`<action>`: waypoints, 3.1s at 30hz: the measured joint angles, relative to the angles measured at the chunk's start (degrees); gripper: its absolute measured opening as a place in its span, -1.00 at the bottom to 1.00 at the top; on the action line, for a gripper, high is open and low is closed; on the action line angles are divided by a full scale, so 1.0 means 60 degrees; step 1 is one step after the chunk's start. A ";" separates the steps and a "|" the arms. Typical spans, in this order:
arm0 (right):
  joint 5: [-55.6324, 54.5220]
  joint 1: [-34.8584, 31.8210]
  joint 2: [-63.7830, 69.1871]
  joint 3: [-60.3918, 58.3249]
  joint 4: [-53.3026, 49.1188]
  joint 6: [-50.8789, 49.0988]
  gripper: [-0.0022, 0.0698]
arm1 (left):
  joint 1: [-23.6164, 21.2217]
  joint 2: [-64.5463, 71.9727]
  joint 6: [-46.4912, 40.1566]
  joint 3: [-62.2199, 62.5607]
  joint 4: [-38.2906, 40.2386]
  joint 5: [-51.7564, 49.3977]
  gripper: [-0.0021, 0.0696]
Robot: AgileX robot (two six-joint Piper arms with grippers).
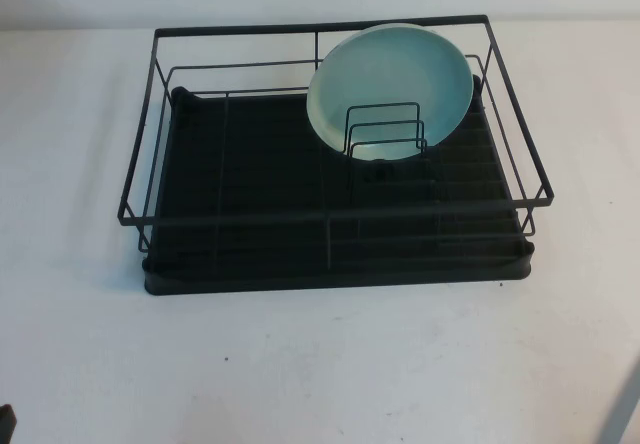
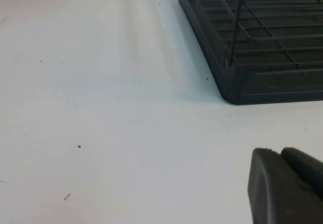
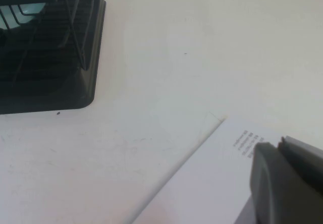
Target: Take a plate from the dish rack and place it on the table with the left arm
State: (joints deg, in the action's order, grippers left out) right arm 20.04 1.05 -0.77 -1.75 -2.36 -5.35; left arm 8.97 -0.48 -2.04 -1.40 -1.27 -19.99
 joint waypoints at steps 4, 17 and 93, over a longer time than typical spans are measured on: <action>0.0000 0.0000 0.0000 0.0000 0.0000 0.0000 -1.00 | 0.0000 0.0000 0.0000 0.0000 0.0000 0.0000 -0.95; 0.0000 0.0000 0.0000 0.0000 0.0000 0.0000 -1.00 | 0.0000 0.0000 0.0000 0.0000 -0.0050 0.0000 -0.95; 0.0000 0.0000 0.0000 0.0000 0.0000 0.0000 -1.00 | 0.1285 1.2124 -0.5752 1.4727 0.2489 -0.6566 -0.95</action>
State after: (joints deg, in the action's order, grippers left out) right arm 20.04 1.05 -0.77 -1.75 -2.36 -5.35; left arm 16.68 72.26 -36.56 86.96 13.66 -59.38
